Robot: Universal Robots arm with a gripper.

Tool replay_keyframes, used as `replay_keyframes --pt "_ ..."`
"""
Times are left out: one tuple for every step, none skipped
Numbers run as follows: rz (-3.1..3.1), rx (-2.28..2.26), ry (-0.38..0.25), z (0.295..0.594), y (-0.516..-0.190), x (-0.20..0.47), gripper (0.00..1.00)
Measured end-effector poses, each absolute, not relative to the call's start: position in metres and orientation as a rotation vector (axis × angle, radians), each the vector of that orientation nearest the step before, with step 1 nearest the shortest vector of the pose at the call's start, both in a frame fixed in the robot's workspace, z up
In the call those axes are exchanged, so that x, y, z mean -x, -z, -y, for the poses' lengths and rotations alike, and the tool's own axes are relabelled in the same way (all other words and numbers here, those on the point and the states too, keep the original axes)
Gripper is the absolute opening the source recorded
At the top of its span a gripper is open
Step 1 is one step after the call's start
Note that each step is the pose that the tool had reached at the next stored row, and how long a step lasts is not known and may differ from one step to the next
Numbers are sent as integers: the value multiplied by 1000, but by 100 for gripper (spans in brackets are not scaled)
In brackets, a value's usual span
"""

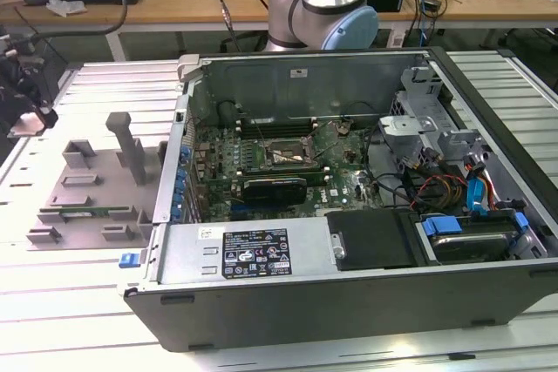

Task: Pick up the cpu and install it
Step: 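Pick up the cpu and move it towards the insertion slot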

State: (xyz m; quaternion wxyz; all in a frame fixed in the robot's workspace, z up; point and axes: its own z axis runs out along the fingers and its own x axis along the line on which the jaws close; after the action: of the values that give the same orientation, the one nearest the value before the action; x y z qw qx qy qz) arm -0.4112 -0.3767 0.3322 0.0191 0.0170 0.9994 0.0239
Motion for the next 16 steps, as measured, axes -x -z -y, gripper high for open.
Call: replay_keyframes --pt "-3102 -53 -74 376 -337 411 55" --pt "-3102 -53 -74 375 -344 411 55" --pt "-3102 -52 -74 375 -349 411 55" --pt "-3102 -52 -74 375 -352 411 55" --pt "-3102 -52 -74 374 -353 411 55" --pt "-3102 -52 -74 374 -357 411 55" --pt "-3102 -52 -74 373 -360 411 55" --pt "-3102 -52 -74 373 -361 411 55" --pt "-3102 -52 -74 373 -362 411 55" --pt "-3102 -52 -74 372 -364 411 55" --pt "-3102 -52 -74 372 -365 411 55" --pt "-3102 -51 -74 372 -366 411 55" --pt "-3102 -51 -74 372 -367 411 55" --pt "-3102 -51 -74 372 -369 411 55" --pt "-3102 -51 -74 371 -370 411 55" --pt "-3102 -51 -74 371 -371 411 55"
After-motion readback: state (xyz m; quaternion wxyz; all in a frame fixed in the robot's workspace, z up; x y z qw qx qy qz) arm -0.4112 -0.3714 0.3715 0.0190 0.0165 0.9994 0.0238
